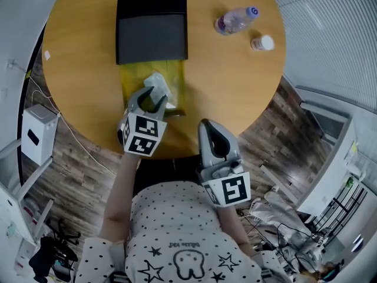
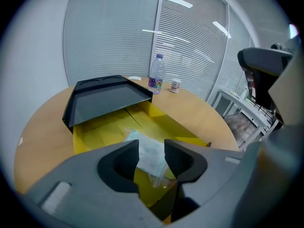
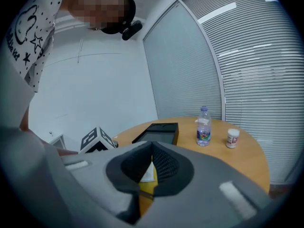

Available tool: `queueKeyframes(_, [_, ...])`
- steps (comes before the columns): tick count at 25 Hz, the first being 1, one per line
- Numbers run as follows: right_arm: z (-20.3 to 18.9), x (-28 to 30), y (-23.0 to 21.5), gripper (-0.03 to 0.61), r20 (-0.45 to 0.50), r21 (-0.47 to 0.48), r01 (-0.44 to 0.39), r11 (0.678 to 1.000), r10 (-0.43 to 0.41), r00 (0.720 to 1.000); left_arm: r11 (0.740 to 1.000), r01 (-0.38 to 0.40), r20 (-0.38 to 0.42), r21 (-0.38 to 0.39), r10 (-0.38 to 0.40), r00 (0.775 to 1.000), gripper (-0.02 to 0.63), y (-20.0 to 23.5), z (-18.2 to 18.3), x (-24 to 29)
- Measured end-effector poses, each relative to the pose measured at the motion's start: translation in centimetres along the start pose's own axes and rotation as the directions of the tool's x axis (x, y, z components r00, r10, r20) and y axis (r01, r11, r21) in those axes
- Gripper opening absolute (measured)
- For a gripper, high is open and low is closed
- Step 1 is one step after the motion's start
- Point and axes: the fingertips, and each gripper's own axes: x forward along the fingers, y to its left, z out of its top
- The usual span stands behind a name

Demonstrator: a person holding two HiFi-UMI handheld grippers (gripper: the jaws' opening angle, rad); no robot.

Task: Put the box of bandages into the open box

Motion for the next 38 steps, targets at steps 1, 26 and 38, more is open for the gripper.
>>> queueKeyframes(1, [0.0, 0.0, 0.0, 0.005, 0.001, 0.000, 0.002, 1.000, -0.002, 1.000, 1.000, -0.007, 0.011, -0.003, 0.007, 1.000, 0.179, 0.1, 0.1, -0.1])
queueKeyframes(26, [0.0, -1.4, 0.5, 0.005, 0.023, -0.002, 0.018, 1.000, -0.018, 1.000, 0.998, -0.056, 0.076, -0.005, 0.057, 0.995, 0.139, 0.3, 0.9, -2.0])
queueKeyframes(38, [0.6, -1.8, 1.0, 0.005, 0.041, -0.011, 0.000, 1.000, 0.001, 0.999, 0.996, -0.083, 0.104, -0.016, 0.084, 0.991, 0.062, 0.5, 1.7, -3.4])
